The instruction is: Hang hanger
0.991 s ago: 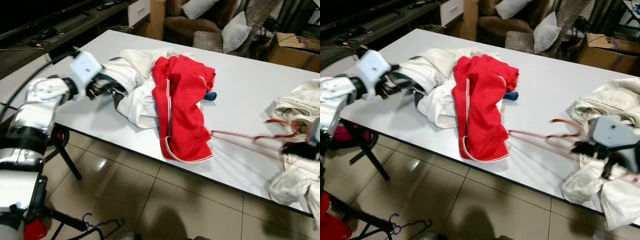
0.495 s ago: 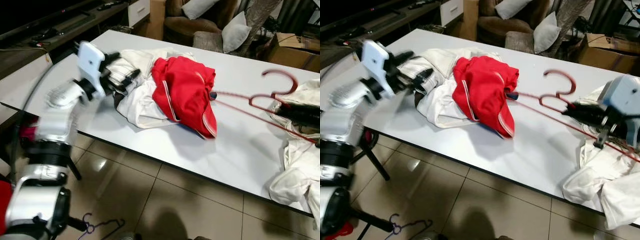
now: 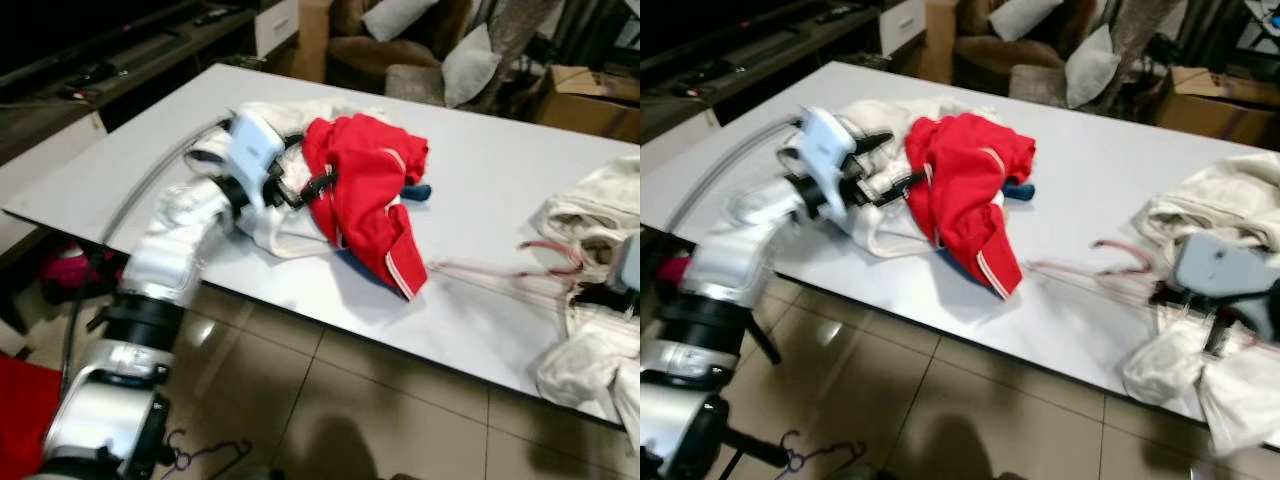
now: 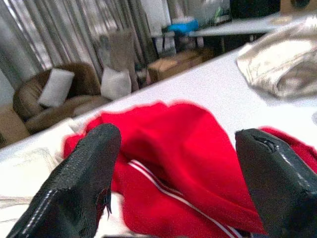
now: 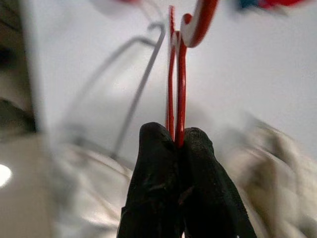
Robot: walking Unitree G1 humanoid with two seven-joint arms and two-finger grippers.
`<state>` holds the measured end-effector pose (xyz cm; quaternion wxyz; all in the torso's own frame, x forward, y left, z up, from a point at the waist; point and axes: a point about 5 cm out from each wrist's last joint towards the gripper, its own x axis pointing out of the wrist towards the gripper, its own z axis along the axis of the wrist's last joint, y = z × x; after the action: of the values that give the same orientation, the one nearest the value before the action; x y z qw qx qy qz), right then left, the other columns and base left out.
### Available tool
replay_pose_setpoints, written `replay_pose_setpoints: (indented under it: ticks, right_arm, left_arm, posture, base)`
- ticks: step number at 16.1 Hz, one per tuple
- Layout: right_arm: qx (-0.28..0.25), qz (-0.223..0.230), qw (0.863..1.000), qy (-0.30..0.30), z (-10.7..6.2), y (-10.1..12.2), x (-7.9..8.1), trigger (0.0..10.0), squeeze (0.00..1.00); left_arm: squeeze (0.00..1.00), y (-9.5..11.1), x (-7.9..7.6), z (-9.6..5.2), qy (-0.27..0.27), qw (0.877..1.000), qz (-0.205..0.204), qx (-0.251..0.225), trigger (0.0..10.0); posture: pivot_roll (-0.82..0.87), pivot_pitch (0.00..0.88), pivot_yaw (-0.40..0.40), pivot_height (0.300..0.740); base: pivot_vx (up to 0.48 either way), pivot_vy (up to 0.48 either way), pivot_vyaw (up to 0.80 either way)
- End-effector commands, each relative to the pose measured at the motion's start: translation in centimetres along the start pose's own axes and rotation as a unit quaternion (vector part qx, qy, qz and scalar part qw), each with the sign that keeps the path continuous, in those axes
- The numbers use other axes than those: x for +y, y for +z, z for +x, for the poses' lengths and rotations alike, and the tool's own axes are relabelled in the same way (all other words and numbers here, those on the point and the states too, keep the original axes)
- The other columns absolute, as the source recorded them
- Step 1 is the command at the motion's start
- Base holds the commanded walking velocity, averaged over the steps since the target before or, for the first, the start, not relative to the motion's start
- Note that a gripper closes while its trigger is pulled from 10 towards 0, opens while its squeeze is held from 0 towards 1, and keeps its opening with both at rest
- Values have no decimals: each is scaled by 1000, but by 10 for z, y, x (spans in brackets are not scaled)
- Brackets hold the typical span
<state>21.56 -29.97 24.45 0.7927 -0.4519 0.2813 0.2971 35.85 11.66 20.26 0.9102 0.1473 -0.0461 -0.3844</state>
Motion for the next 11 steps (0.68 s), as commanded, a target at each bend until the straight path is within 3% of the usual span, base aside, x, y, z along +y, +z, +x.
replay_pose_setpoints:
  ticks: [1,4,5,6,7,8,9,10,11]
  right_arm:
    - [20,-31,999,-29,-6,3,-9,10000,0]
    - [5,-45,999,-13,-14,12,-9,10000,0]
    - [-5,-30,999,-39,-18,10,-12,10000,0]
    - [-8,-26,998,-49,-19,9,-13,10000,0]
    - [-89,60,987,-120,-15,13,-18,10000,0]
    - [-169,140,961,-168,-8,21,-17,10000,0]
    - [-218,236,926,-198,8,25,-2,10000,0]
    - [-228,270,911,-211,16,27,6,10000,0]
    - [-230,323,888,-234,31,29,23,10000,0]
  left_arm:
    - [0,6,-2,11,2,1000,31,-1,10000]
    - [0,14,-18,34,-16,997,68,-12,10000]
    - [0,24,-18,35,-6,999,11,-49,10000]
    - [0,26,-17,34,-2,998,-11,-62,10000]
    - [0,35,-6,21,37,990,-72,-112,10000]
    - [0,32,-1,8,60,987,-98,-113,10000]
    - [0,25,-2,-10,83,986,-99,-108,10000]
    - [0,21,-3,-18,99,985,-95,-103,10000]
    - [0,15,-5,-33,133,983,-77,-99,10000]
  posture:
    - [-179,0,8,740]
    - [-207,0,5,740]
    - [-212,0,7,740]
    - [-219,0,12,740]
    - [-227,0,18,740]
    - [-229,0,21,740]
    - [-220,0,23,740]
    - [-220,0,23,740]
    - [-217,0,22,740]
  base:
    - [0,0,0]
    - [0,0,0]
    - [0,0,0]
    - [0,0,0]
    - [0,0,0]
    - [0,0,0]
    - [0,0,0]
    - [0,0,0]
    - [0,0,0]
